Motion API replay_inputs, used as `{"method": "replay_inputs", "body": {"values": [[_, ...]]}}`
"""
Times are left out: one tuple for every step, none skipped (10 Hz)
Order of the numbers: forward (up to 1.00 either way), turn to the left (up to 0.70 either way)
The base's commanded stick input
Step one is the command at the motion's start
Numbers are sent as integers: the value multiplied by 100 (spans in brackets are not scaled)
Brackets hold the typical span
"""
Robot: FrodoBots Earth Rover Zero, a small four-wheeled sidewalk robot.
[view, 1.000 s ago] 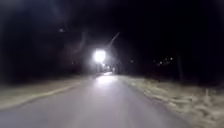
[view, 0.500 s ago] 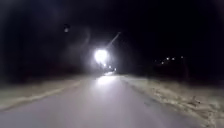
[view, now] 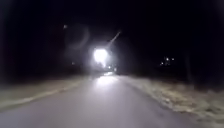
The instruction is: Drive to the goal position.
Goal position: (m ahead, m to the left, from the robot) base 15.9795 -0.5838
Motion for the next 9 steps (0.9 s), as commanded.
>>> {"method": "replay_inputs", "body": {"values": [[100, 0], [100, 0], [100, 0], [100, 0], [100, 13], [100, 18], [100, 0], [100, 0], [100, 0]]}}
